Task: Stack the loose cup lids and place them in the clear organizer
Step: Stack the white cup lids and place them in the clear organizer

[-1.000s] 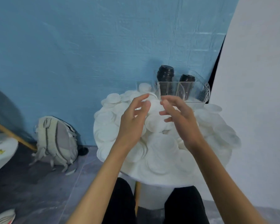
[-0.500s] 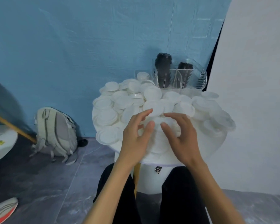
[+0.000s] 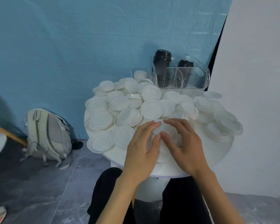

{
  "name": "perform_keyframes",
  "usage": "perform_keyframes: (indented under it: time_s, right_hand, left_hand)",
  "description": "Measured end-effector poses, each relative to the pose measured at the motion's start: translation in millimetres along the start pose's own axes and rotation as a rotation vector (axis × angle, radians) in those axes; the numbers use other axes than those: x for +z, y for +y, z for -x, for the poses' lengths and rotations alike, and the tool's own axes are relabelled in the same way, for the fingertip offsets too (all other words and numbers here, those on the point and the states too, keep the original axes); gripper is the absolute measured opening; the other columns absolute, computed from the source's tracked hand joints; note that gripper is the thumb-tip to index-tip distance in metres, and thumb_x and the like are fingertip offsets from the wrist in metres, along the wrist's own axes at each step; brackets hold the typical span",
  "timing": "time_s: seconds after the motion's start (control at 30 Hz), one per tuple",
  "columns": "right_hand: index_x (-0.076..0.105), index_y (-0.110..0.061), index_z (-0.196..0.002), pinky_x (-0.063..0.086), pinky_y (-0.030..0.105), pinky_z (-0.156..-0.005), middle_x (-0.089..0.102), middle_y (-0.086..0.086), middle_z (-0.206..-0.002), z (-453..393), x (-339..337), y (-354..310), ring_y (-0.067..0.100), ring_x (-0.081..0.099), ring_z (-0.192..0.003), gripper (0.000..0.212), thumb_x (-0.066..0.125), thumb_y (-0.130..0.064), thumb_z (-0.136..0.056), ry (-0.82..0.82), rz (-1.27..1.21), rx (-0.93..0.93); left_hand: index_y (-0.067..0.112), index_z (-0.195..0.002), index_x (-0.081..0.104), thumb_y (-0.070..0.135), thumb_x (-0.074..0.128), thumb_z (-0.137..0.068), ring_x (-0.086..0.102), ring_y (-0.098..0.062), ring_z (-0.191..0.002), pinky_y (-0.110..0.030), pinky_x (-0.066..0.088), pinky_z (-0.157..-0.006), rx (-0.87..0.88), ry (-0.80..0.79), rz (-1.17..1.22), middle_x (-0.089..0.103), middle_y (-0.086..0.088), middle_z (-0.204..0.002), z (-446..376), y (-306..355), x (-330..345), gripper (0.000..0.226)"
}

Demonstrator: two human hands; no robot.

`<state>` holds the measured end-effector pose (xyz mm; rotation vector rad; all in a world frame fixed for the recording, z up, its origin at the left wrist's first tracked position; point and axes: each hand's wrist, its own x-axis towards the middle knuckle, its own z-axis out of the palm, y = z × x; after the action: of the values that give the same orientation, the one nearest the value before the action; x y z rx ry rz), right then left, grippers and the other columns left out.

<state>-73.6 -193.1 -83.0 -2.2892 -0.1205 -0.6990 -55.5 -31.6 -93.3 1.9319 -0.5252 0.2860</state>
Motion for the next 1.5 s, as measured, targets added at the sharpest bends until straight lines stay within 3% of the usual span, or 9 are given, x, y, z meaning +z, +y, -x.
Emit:
perform_keyframes:
  time_s: [0.17, 0.33, 0.5, 0.67, 0.83, 0.93, 1.07, 1.27, 1.5]
  right_hand:
    - [0.07, -0.029, -0.123, 0.052, 0.029, -0.096, 0.059, -0.02, -0.127, -7.5, -1.5, 6.7, 0.001, 0.059, -0.118, 0.049, 0.057, -0.063, -0.091, 0.016, 0.006, -0.023]
    - [0.068, -0.033, -0.128, 0.042, 0.016, -0.1, 0.056, -0.021, -0.136, -11.6, -7.6, 8.7, -0.001, 0.056, -0.123, 0.063, 0.06, -0.074, -0.081, -0.051, 0.04, -0.035]
    - [0.075, -0.03, -0.118, 0.052, 0.029, -0.099, 0.063, -0.018, -0.132, -12.5, -8.4, 10.1, 0.0, 0.06, -0.12, 0.051, 0.072, -0.065, -0.081, 0.009, -0.01, -0.045]
    - [0.075, -0.026, -0.119, 0.049, 0.029, -0.105, 0.064, -0.015, -0.133, -13.4, -11.2, 6.0, 0.0, 0.059, -0.124, 0.049, 0.078, -0.053, -0.078, 0.097, -0.088, -0.034]
    - [0.075, -0.024, -0.12, 0.046, 0.021, -0.106, 0.065, -0.014, -0.133, -14.5, -18.3, -2.3, 0.0, 0.059, -0.125, 0.049, 0.079, -0.05, -0.078, 0.122, -0.104, -0.038]
    - [0.076, -0.026, -0.117, 0.043, 0.013, -0.105, 0.066, -0.017, -0.131, -10.1, -23.6, -9.1, -0.004, 0.058, -0.125, 0.049, 0.085, -0.045, -0.073, 0.104, -0.162, -0.021]
    - [0.078, -0.03, -0.109, 0.044, 0.022, -0.108, 0.069, -0.022, -0.125, -4.8, -26.7, -20.6, -0.004, 0.059, -0.124, 0.046, 0.091, -0.037, -0.065, 0.04, -0.353, 0.054]
    - [0.078, -0.028, -0.107, 0.044, 0.033, -0.109, 0.069, -0.017, -0.128, 9.5, -22.4, -34.8, 0.005, 0.059, -0.128, 0.043, 0.091, -0.029, -0.067, -0.084, -0.548, 0.103]
    - [0.081, -0.028, -0.099, 0.048, 0.024, -0.104, 0.072, -0.016, -0.123, 16.4, -21.2, -38.8, 0.004, 0.062, -0.125, 0.026, 0.087, -0.028, -0.074, -0.14, -0.626, 0.117]
  left_hand:
    - [0.037, -0.143, 0.051, 0.026, 0.047, -0.108, 0.037, 0.006, -0.142, -0.01, 0.029, -0.113, -0.006, 0.006, -0.042, 0.049, 0.018, -0.149, -4.6, 0.8, 3.5, 0.037]
    - [0.033, -0.145, 0.051, 0.014, 0.046, -0.107, 0.041, 0.004, -0.14, -0.016, 0.035, -0.113, 0.008, -0.009, -0.063, 0.049, 0.016, -0.149, -9.5, -1.5, 6.4, 0.042]
    - [0.037, -0.144, 0.049, 0.019, 0.042, -0.109, 0.036, 0.008, -0.141, -0.006, 0.026, -0.111, 0.001, 0.018, -0.048, 0.046, 0.019, -0.15, -8.0, 2.2, 6.3, 0.04]
    - [0.04, -0.151, 0.04, 0.026, 0.045, -0.109, 0.026, 0.006, -0.148, -0.015, 0.024, -0.12, 0.001, 0.026, -0.016, 0.036, 0.019, -0.16, -7.4, 2.6, 4.8, 0.044]
    - [0.049, -0.155, 0.025, 0.035, 0.059, -0.102, 0.018, 0.006, -0.152, -0.034, 0.028, -0.124, -0.012, 0.007, 0.028, 0.022, 0.023, -0.166, -8.6, 5.7, 2.1, 0.065]
    - [0.06, -0.152, 0.016, 0.046, 0.071, -0.09, 0.018, 0.011, -0.15, -0.025, 0.028, -0.121, -0.02, -0.041, 0.011, 0.017, 0.031, -0.164, -10.4, 12.3, -2.1, 0.085]
    - [0.063, -0.151, 0.015, 0.062, 0.078, -0.074, 0.023, 0.013, -0.146, -0.012, 0.026, -0.114, -0.02, -0.071, -0.062, 0.026, 0.034, -0.159, -13.7, 23.6, -4.4, 0.1]
    - [0.049, -0.149, 0.038, 0.04, 0.096, -0.063, 0.04, 0.018, -0.131, 0.002, 0.03, -0.098, -0.061, 0.078, 0.041, 0.05, 0.036, -0.136, -3.2, 24.1, -1.7, 0.104]
    - [0.066, -0.142, 0.033, 0.05, 0.095, -0.048, 0.051, 0.007, -0.129, -0.022, 0.047, -0.101, -0.106, 0.114, 0.15, 0.053, 0.033, -0.135, 8.7, 22.8, -2.2, 0.114]
